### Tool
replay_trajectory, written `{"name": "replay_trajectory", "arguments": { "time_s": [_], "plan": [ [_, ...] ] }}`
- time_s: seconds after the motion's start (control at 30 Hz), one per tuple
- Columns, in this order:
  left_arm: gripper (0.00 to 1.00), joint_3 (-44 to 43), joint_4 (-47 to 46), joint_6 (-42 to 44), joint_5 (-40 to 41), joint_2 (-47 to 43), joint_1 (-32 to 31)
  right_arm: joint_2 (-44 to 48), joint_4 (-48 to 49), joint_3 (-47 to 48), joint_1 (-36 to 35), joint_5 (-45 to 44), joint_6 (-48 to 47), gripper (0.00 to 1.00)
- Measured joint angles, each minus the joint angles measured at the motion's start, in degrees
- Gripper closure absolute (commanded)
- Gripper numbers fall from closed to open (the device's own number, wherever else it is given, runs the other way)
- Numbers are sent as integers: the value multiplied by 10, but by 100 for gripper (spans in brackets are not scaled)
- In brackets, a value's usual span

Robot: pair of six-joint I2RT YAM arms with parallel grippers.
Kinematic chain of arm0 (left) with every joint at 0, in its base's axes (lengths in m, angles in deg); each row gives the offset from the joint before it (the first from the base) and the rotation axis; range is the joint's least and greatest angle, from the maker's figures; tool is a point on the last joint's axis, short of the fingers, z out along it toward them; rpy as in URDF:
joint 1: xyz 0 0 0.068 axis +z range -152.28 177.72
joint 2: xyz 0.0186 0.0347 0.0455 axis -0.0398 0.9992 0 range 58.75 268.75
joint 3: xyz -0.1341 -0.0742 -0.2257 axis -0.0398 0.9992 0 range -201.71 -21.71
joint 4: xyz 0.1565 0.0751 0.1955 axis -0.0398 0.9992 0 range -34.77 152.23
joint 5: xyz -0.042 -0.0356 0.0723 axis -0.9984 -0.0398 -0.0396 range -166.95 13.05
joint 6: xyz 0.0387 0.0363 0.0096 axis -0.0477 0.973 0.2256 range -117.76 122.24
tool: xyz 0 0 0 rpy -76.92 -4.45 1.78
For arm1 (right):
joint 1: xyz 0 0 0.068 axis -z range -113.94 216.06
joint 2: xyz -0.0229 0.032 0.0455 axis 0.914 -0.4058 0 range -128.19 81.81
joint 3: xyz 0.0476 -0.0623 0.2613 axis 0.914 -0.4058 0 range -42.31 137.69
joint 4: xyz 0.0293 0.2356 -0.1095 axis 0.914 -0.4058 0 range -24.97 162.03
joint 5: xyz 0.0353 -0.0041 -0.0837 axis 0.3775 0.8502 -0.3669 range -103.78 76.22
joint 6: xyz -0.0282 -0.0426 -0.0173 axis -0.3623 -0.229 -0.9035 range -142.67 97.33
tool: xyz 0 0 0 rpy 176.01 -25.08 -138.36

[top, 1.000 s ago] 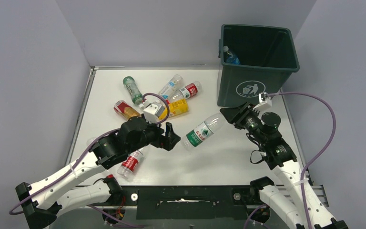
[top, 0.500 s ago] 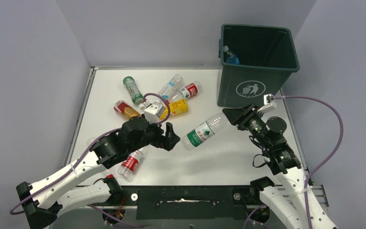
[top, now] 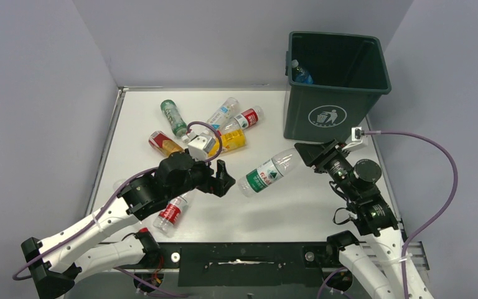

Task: Put the plastic bottles in the bin
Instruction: Place the plastic bottle in the trash bin.

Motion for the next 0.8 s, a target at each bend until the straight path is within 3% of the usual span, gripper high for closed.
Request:
{"name": "replay_trajectory", "arguments": {
  "time_s": [0.6, 0.8],
  "plan": [
    [13, 0, 0, 0, 5, -16, 0, 8, -10, 5, 0, -14, -3, 87],
    [13, 0, 0, 0, 13, -30, 0, -40, -29, 80, 0, -36, -30, 87]
  ]
}}
